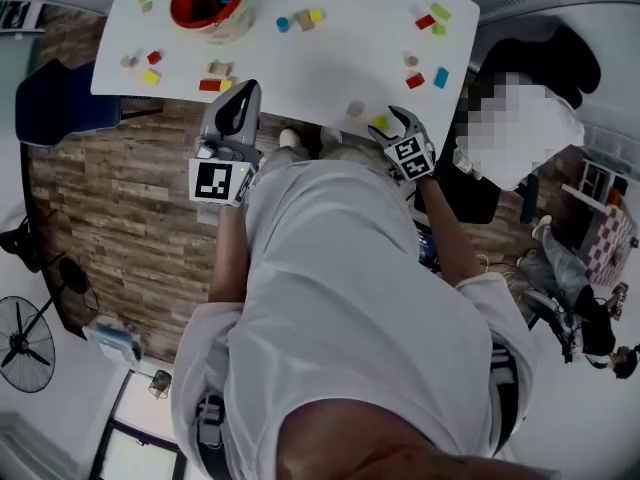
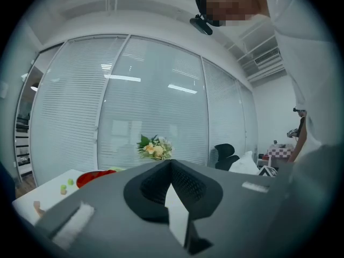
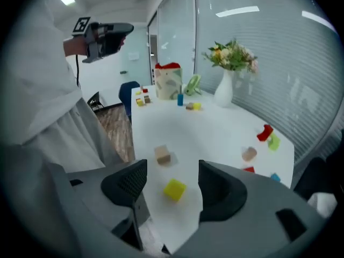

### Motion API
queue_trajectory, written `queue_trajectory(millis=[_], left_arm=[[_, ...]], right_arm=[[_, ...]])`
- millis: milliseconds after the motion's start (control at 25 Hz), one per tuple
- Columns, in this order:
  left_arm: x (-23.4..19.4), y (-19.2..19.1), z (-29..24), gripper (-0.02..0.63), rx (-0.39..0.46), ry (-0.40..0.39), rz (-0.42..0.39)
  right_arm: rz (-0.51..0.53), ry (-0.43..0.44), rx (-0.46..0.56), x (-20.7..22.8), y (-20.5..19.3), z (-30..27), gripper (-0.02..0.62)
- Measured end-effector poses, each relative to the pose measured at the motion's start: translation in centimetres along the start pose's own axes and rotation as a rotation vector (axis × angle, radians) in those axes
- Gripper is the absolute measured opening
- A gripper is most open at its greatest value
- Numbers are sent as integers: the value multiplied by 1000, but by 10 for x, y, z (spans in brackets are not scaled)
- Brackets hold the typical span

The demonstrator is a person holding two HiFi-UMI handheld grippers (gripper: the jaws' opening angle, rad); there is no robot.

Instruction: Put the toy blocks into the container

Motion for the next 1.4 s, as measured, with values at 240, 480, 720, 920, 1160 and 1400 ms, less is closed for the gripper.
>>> queue_trajectory(millis=[240,480,720,920,1160,1400], left_arm=[[27,-1,-13,-6,-28,-68,-13],[31,-6,-4,-6,-42,-64,-13],[21,-8,9,-6,-29,-18,-7],[11,-9,22,-6,-19,34,3],[-4,-3,50,-6,15,135,13],[-20,7,91,-6,79,293,58]], right_arm=[[-127,-2,-82,-14,-42,-26,296],[-123,-51,-153,-4,-58,-36,150],[-105,-86,4,2,-14,-13,147],[-82,-103,189,17,65,11,147],[33,-100,505,31,191,44,147],[187,-42,822,35,311,78,147]])
Point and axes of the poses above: the fingertips, and each gripper's own axes: z backward along the fingers, x to its right, y out of its top, the point moved 4 cm from there along z, backward along the fingers, and after that the axes turned 8 degrees about z, right-handed, at the moved point
